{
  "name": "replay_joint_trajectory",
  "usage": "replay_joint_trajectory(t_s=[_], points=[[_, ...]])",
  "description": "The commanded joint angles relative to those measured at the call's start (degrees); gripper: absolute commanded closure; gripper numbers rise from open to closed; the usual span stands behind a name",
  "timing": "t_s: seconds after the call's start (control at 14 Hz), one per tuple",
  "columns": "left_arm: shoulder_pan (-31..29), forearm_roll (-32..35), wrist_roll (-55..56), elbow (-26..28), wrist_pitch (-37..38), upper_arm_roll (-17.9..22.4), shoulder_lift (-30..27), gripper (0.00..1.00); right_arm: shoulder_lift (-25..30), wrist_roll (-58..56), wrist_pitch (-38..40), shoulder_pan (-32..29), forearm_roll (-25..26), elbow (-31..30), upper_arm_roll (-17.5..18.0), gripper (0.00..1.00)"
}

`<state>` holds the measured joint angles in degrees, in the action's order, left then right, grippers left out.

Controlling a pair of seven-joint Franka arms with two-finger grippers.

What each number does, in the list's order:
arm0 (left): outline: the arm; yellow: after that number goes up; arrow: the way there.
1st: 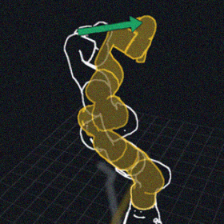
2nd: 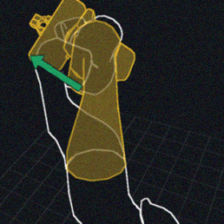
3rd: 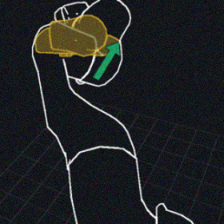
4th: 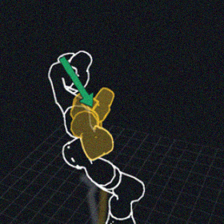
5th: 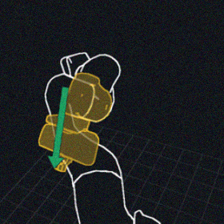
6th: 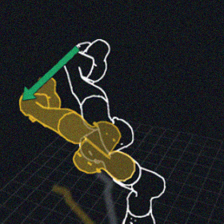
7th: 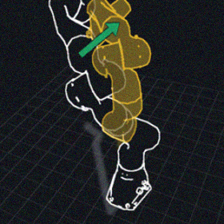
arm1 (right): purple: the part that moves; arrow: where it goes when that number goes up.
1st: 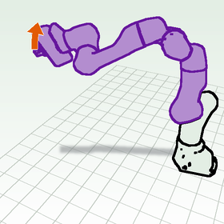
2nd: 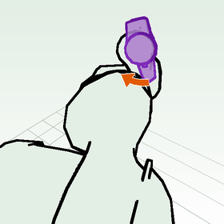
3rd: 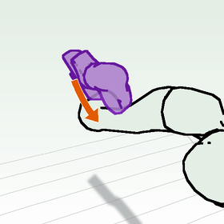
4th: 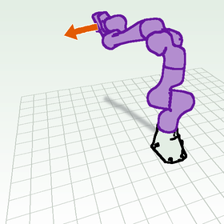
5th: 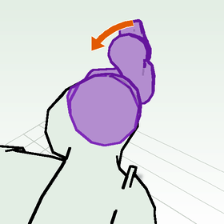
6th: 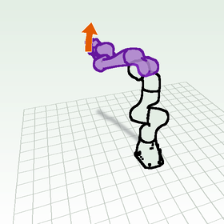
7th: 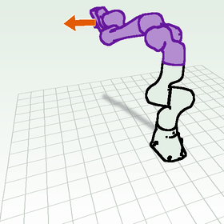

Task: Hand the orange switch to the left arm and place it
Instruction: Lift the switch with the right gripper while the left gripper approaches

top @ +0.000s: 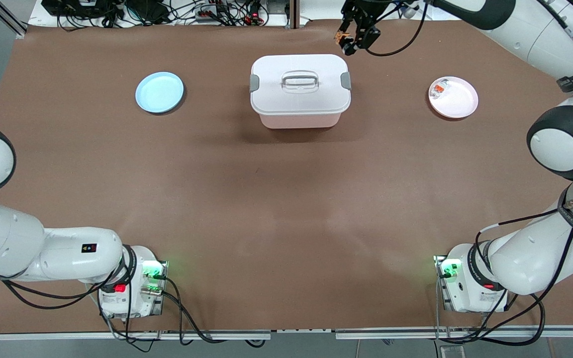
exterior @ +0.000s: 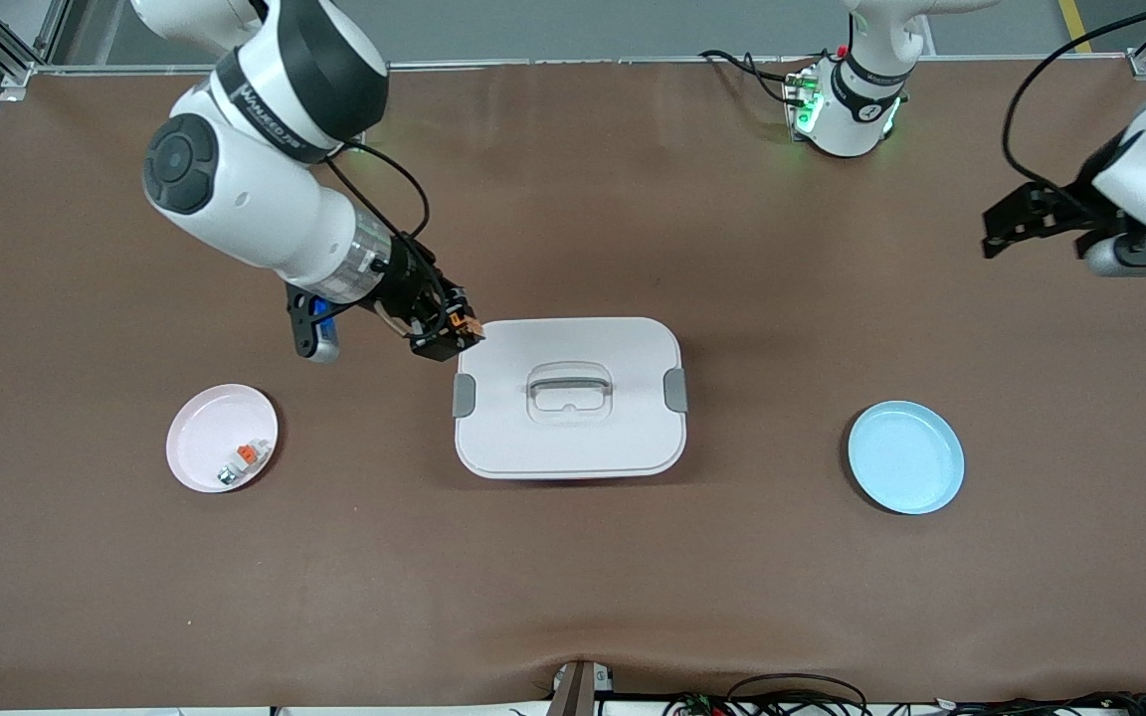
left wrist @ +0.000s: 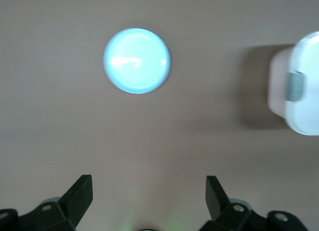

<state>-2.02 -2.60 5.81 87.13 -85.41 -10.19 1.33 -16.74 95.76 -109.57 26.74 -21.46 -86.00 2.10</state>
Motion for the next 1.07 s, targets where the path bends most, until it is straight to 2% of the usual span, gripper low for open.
replay_joint_trajectory(t_s=[0.0, 0.36, 0.57, 0.79, 1.0], points=[[0.1, -6.6, 0.4, -0.2, -1.3, -0.9, 2.4, 0.0, -1.6, 6.6, -0.6, 2.1, -1.0, 3.1, -0.5, 1.0], [3.2, -16.8, 2.3, -0.1, -2.3, -1.8, 4.6, 0.0, -2.9, 13.0, -0.6, 4.6, -1.0, 6.6, -0.5, 1.0], [8.2, -20.4, 6.9, -0.3, -9.2, -1.9, 6.5, 0.0, -5.7, 17.3, -1.8, 6.7, -0.4, 9.5, -0.6, 1.0], [11.0, -27.5, 6.8, -0.4, -17.1, -1.9, 9.4, 0.0, -8.2, 19.8, -2.7, 8.4, -0.3, 11.7, -0.7, 1.0], [12.2, -29.4, 5.5, 0.0, -20.0, -2.0, 11.1, 0.0, -8.5, 20.5, -3.6, 8.5, -0.4, 11.9, -0.7, 1.0]])
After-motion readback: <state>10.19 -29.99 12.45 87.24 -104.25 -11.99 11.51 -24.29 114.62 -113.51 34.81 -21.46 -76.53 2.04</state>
